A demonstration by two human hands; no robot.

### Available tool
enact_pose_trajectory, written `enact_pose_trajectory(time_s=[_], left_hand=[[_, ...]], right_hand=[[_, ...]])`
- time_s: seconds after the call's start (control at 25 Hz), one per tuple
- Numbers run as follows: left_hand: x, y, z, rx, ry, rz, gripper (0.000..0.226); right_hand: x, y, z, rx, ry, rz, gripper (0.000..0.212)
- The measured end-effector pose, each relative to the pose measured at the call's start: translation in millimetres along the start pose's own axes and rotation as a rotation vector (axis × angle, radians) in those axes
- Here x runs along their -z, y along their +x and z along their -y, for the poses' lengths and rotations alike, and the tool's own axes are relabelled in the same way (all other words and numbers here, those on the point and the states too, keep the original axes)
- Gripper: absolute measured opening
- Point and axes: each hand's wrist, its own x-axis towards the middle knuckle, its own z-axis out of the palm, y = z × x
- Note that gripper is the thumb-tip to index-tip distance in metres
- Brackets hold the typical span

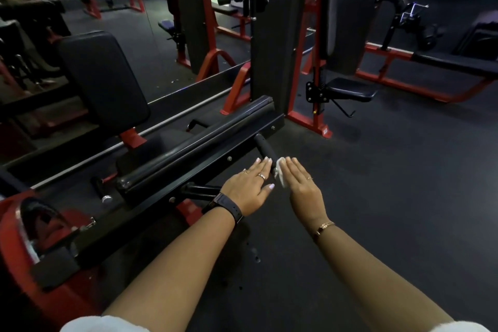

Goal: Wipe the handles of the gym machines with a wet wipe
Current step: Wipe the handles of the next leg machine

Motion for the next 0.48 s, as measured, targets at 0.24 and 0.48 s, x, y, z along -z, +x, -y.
enact_pose_trajectory(time_s=[0.24, 0.48], left_hand=[[-4, 0, 1, 0.015, 0.04, -0.01, 0.061], [-6, -1, 1, -0.005, 0.043, -0.027, 0.06]], right_hand=[[1, -10, -1, 0.156, 0.051, 0.067, 0.043], [3, 9, 9, -0.163, 0.152, 0.215, 0.062]])
